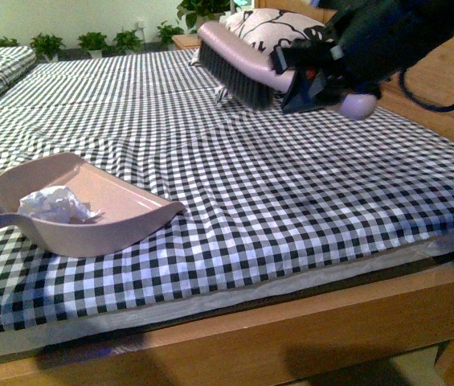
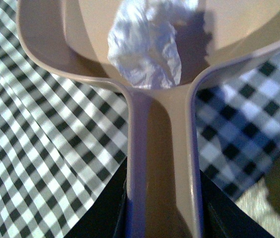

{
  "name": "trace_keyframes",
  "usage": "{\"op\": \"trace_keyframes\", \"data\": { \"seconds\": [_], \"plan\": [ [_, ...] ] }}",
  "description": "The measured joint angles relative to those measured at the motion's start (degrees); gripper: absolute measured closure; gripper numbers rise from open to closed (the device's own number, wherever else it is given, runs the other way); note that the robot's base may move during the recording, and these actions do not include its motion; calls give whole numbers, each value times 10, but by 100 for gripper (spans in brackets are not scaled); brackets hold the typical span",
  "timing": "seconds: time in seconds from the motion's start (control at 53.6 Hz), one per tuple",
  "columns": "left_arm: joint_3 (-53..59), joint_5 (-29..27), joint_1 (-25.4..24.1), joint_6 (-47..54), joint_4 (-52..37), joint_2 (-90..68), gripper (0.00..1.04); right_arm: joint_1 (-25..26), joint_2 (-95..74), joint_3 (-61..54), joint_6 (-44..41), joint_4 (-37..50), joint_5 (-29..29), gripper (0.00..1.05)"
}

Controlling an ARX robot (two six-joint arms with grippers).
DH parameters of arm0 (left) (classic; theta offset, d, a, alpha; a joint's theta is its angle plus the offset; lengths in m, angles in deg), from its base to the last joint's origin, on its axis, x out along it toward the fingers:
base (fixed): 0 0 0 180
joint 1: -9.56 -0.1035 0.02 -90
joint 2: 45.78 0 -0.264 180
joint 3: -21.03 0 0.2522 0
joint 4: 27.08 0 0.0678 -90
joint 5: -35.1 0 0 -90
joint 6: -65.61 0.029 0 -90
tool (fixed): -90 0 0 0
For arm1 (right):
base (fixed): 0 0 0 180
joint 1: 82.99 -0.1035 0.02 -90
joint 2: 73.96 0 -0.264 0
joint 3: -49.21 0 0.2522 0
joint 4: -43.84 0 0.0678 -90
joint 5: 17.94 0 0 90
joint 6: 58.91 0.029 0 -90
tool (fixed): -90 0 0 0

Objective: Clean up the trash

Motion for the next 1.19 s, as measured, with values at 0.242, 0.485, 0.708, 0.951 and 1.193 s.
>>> {"op": "trace_keyframes", "data": {
  "seconds": [0.242, 0.485, 0.708, 0.951, 1.193],
  "plan": [
    [32, -71, 14, -260, -185, 45, 78, 96, 247, -168, 68, 15, 71, 85],
    [32, -203, 31, -341, -175, 150, 78, 183, 446, -228, 118, -45, 161, 85],
    [58, -267, 51, -345, -123, 312, 78, 195, 560, -229, 183, -48, 201, 85],
    [139, -374, 110, -352, -69, 494, 78, 100, 653, -251, 276, -45, 16, 85],
    [191, -492, 224, -373, -51, 595, 78, 34, 711, -256, 261, -70, -98, 85]
  ]
}}
